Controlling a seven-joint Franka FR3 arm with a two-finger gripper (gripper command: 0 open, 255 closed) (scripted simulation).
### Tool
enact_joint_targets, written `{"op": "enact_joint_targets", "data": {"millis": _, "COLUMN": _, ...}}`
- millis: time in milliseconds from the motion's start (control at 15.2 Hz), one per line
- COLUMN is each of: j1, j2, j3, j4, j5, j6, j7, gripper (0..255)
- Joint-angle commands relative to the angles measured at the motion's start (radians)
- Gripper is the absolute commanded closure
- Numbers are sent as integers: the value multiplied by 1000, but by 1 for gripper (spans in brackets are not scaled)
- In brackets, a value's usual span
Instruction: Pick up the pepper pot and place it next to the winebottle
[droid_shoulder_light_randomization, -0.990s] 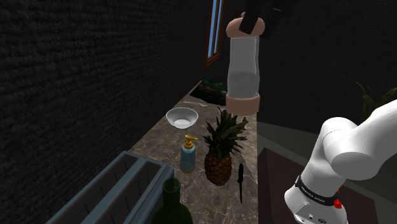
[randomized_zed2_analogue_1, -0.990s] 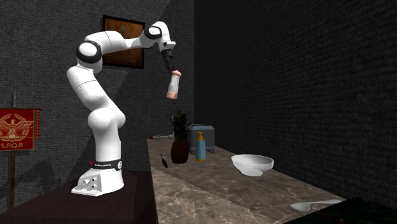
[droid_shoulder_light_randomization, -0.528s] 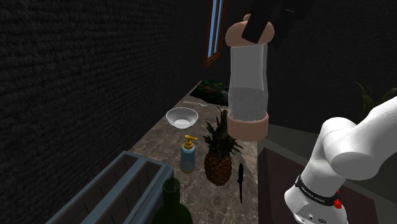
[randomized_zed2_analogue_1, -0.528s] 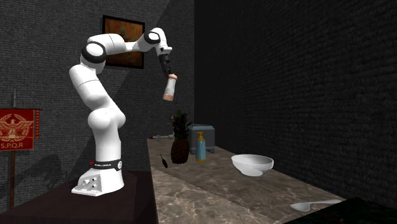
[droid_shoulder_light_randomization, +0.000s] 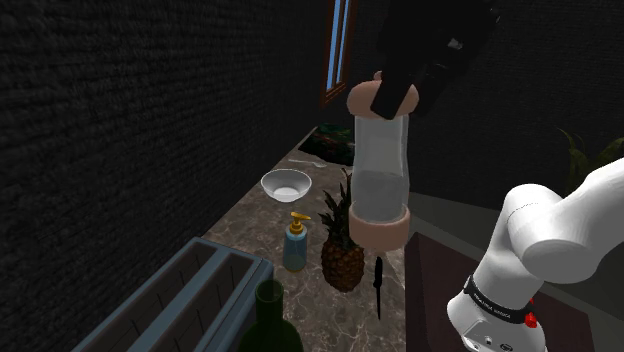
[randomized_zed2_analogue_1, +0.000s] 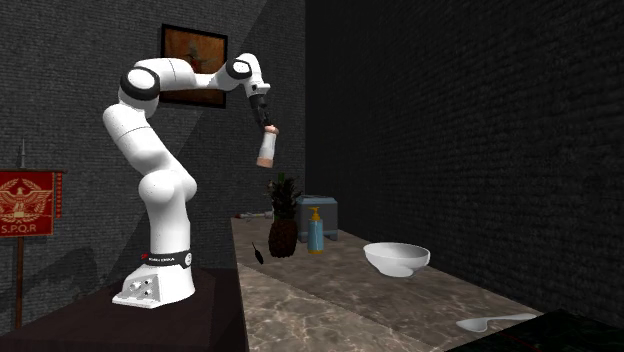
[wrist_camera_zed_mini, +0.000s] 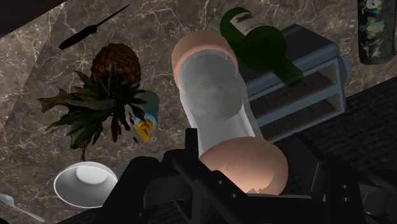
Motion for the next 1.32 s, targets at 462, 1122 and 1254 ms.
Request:
{"op": "enact_joint_targets", "data": {"millis": 462, "j1": 26, "j2": -68, "j3": -1, "j4": -178, "j5": 29, "j6": 112, "j7": -15, "gripper": 255}}
{"op": "enact_joint_targets", "data": {"millis": 1122, "j1": 51, "j2": -121, "j3": 15, "j4": -348, "j5": 60, "j6": 232, "j7": -24, "gripper": 255}}
{"op": "enact_joint_targets", "data": {"millis": 1254, "j1": 55, "j2": -129, "j3": 20, "j4": -379, "j5": 66, "j6": 256, "j7": -25, "gripper": 255}}
